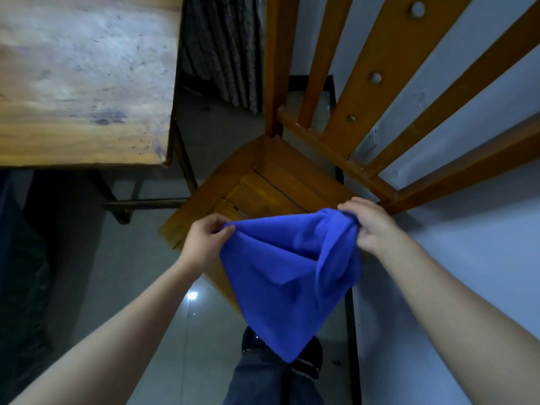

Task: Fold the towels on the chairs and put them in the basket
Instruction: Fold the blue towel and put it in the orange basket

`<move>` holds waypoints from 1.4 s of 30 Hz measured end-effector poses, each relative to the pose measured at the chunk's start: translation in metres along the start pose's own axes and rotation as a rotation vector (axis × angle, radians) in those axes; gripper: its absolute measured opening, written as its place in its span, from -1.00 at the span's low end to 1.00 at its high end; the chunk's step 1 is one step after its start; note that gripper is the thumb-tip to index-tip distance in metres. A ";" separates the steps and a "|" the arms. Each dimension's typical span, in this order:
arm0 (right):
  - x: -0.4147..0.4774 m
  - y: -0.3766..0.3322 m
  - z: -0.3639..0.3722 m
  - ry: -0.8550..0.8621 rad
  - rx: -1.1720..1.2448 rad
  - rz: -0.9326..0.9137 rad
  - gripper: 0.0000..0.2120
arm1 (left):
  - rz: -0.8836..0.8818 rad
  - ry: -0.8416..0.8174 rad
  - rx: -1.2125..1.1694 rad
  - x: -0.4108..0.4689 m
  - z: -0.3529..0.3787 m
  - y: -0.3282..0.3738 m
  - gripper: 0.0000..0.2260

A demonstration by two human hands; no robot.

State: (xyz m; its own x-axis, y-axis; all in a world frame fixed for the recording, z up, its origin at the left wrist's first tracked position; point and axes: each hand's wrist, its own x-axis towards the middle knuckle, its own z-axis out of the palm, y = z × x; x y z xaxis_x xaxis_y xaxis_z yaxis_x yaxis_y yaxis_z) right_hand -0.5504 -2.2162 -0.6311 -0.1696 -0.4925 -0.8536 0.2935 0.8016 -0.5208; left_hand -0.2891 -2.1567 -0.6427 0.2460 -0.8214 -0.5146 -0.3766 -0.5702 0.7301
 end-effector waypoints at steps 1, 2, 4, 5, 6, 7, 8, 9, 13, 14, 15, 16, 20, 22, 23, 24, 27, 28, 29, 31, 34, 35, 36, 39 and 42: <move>0.002 -0.008 0.004 -0.028 0.241 0.070 -0.64 | -0.024 0.079 -0.060 0.005 -0.004 0.000 -0.91; 0.006 -0.011 0.006 -0.032 0.412 0.095 -0.67 | -0.058 0.169 -0.123 0.011 -0.007 -0.002 -0.92; 0.015 -0.004 0.006 -0.039 0.388 0.050 -0.61 | -0.153 0.278 -0.211 0.017 -0.007 -0.012 -0.94; 0.016 0.006 0.006 -0.003 0.132 -0.022 -0.54 | -0.196 0.271 -0.209 0.016 -0.004 -0.020 -0.93; 0.016 0.021 0.004 0.050 -0.237 -0.110 -0.49 | -0.219 0.240 -0.140 0.013 0.002 -0.032 -0.88; 0.016 0.037 0.001 0.100 -0.569 -0.208 -0.47 | -0.216 0.199 0.008 0.008 0.009 -0.045 -0.79; 0.018 0.052 -0.002 0.110 -0.789 -0.301 -0.46 | -0.185 0.153 0.193 0.000 0.017 -0.055 -0.68; 0.017 0.065 -0.005 0.085 -0.920 -0.371 -0.44 | -0.120 0.107 0.367 -0.010 0.024 -0.064 -0.61; 0.020 0.093 0.003 -0.014 -1.191 -0.566 -0.41 | 0.224 -0.117 0.914 -0.026 0.058 -0.083 -0.46; 0.021 0.094 0.009 -0.016 -1.225 -0.607 -0.43 | 0.245 -0.160 0.992 -0.026 0.065 -0.086 -0.42; 0.021 0.093 0.016 -0.025 -1.256 -0.644 -0.46 | 0.233 -0.184 1.045 -0.025 0.070 -0.085 -0.40; 0.023 0.092 0.024 -0.036 -1.296 -0.681 -0.49 | 0.206 -0.184 1.065 -0.020 0.073 -0.086 -0.39; 0.036 0.089 0.053 0.003 -1.509 -0.782 -0.48 | 0.168 -0.132 1.098 -0.006 0.082 -0.085 -0.63; 0.044 0.084 0.062 0.075 -1.677 -0.787 -0.57 | 0.196 -0.120 1.002 -0.001 0.081 -0.079 -0.76; 0.048 0.080 0.068 0.103 -1.720 -0.780 -0.68 | 0.206 -0.109 0.927 0.001 0.075 -0.076 -0.80; 0.049 0.075 0.072 0.125 -1.721 -0.767 -0.78 | 0.206 -0.086 0.844 0.002 0.067 -0.074 -0.84; 0.048 0.053 0.083 0.161 -1.384 -0.645 -0.71 | 0.116 0.082 0.542 0.008 0.028 -0.064 -0.94; 0.048 0.041 0.090 0.162 -1.134 -0.585 -0.67 | 0.057 0.156 0.370 0.012 0.012 -0.058 -0.92; 0.047 0.027 0.098 0.145 -0.857 -0.532 -0.67 | 0.001 0.247 0.166 0.018 -0.002 -0.051 -0.86; 0.043 0.000 0.119 0.059 -0.453 -0.468 -0.76 | -0.097 0.452 -0.194 0.036 -0.028 -0.037 -0.78; 0.037 -0.020 0.132 -0.097 -0.424 -0.448 -0.76 | -0.219 0.601 -0.571 0.054 -0.045 -0.027 -0.83; 0.036 -0.018 0.128 -0.128 -0.486 -0.422 -0.65 | -0.260 0.573 -0.609 0.053 -0.044 -0.028 -0.69; 0.036 -0.013 0.118 -0.137 -0.556 -0.387 -0.59 | -0.298 0.528 -0.575 0.049 -0.039 -0.034 -0.57; 0.041 0.024 0.068 -0.044 -0.737 -0.406 -0.57 | -0.356 0.417 -0.360 0.018 -0.014 -0.064 -0.39; 0.049 0.054 0.015 0.177 -0.987 -0.453 -0.59 | -0.473 0.336 -0.203 -0.018 0.019 -0.097 -0.42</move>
State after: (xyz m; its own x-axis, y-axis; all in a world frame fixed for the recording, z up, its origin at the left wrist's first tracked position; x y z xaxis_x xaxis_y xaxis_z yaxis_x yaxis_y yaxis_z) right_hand -0.5289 -2.2019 -0.7013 -0.2274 -0.8169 -0.5300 -0.6978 0.5163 -0.4965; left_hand -0.2739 -2.0860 -0.7129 0.6251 -0.4192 -0.6585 0.0121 -0.8382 0.5452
